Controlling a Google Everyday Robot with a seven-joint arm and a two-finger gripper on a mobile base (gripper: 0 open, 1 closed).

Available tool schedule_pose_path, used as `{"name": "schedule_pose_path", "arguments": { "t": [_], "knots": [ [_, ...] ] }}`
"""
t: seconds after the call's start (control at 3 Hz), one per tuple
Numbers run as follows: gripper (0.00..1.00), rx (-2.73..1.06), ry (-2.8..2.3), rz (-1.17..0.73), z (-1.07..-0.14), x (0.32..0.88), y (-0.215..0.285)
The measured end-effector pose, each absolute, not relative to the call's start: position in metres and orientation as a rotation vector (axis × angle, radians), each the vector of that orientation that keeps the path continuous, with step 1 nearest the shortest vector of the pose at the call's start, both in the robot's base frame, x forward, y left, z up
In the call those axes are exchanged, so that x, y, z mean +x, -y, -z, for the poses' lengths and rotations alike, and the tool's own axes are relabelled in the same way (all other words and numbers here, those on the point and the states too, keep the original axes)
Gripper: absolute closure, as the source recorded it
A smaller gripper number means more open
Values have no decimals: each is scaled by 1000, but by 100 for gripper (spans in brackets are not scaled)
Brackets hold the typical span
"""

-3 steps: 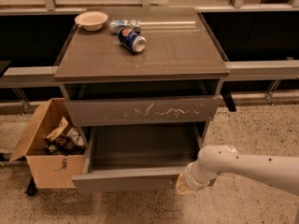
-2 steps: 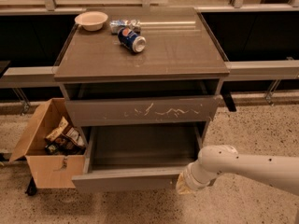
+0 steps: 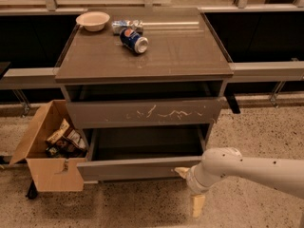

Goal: Close middle drawer

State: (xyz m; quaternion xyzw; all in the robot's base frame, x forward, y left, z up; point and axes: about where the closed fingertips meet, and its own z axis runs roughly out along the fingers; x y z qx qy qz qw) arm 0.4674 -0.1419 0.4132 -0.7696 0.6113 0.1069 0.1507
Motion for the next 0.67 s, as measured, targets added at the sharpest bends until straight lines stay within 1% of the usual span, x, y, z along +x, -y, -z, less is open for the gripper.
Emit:
{"name": "schedule_pose_path", "arguments": {
  "t": [0.33,0.67],
  "knots": [
    [2,-2209,-1751,-303,-413,470,142],
    [24,-2198,-1713,-273,-409,492,141]
  ]
}}
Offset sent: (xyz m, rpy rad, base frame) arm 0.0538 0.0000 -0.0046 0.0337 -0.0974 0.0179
